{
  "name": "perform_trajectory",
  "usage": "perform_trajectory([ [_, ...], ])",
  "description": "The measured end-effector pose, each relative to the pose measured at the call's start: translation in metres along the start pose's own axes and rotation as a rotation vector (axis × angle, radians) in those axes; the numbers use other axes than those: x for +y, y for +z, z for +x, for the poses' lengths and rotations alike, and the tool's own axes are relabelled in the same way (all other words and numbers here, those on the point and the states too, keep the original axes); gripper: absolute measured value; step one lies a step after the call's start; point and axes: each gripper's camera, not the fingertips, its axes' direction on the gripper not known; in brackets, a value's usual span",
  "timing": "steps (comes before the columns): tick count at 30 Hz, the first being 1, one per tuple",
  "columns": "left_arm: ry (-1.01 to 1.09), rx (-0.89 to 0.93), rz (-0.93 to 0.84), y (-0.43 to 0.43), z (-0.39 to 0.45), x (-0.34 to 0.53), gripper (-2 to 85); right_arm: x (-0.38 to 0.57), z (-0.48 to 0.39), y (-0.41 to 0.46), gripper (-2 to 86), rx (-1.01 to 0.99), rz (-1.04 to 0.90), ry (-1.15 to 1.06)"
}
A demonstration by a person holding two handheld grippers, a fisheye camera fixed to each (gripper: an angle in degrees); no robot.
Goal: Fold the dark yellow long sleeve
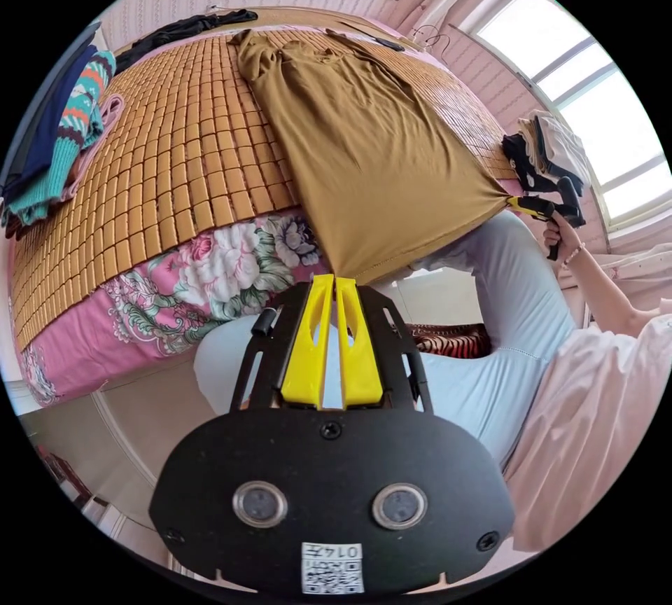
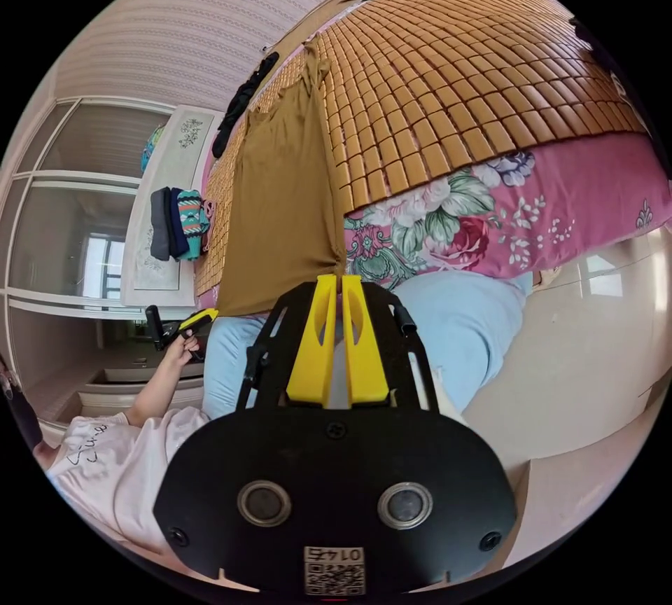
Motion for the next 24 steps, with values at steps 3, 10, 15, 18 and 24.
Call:
perform_trajectory([
  [3, 0.02, 0.046, 0.025, 0.005, -0.006, 0.005, -1.0, -0.003, 0.004, 0.0, 0.9, 0.008, -0.048, -0.042],
  [10, -0.014, 0.033, 0.117, -0.009, -0.043, -0.002, -0.6, -0.037, 0.005, -0.044, 1.7, 0.217, 0.045, -0.115],
  [15, 0.087, -0.028, 0.186, -0.007, -0.054, -0.095, -0.3, -0.148, -0.032, -0.057, 2.6, 0.296, 0.072, -0.302],
  [18, 0.165, -0.01, 0.223, 0.022, -0.053, -0.194, 0.4, -0.244, -0.06, -0.037, 4.1, 0.334, 0.093, -0.395],
  [24, 0.254, 0.109, 0.241, 0.096, -0.037, -0.368, 2.9, -0.419, -0.076, 0.041, 9.0, 0.34, 0.04, -0.38],
])
